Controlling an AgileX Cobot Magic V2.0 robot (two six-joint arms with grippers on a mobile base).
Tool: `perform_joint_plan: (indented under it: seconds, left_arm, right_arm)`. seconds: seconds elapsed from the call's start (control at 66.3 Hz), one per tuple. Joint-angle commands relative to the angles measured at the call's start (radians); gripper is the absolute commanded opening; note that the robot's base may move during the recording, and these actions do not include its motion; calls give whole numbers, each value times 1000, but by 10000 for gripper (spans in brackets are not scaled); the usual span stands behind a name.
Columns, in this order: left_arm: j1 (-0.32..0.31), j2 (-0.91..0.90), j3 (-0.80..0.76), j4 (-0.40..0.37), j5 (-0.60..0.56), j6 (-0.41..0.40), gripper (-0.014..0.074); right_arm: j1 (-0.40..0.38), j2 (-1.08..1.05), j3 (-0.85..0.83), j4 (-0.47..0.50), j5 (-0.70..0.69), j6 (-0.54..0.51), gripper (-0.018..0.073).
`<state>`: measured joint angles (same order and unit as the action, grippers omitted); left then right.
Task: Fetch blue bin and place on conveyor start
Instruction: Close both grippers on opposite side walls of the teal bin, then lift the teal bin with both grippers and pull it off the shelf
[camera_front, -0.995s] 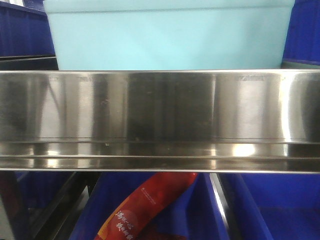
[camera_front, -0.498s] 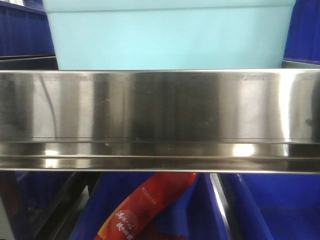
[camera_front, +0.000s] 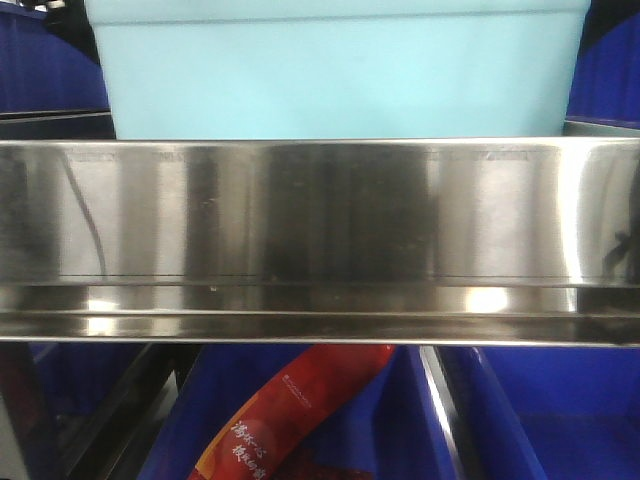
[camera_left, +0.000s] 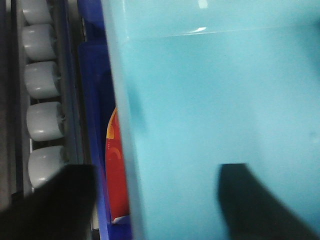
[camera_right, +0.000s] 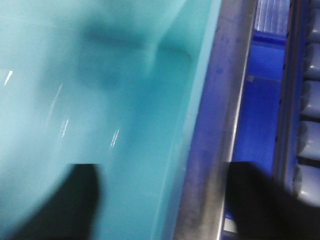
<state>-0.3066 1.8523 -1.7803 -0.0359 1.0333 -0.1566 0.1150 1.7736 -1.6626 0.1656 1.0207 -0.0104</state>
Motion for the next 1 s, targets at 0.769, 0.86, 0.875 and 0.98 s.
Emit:
perform_joint_plan:
  seconds: [0.769,0.86,0.875,0.98]
  left_arm:
    - [5,-130,-9,-2,56,-4,-111]
    - [5,-188,-9,-2,56,-4,-111]
    - [5,-203,-9,-3,56,-4,-111]
    - [2,-269,-9,-3,56,-4,-111]
  right_arm:
    - [4,-155,-9,-32,-7,4,-151]
    - [6,-213,-9,-32,-5,4,-151]
    - [6,-222,-9,-32,-5,4,-151]
    - [8,-277,-9,-32,-5,4,-151]
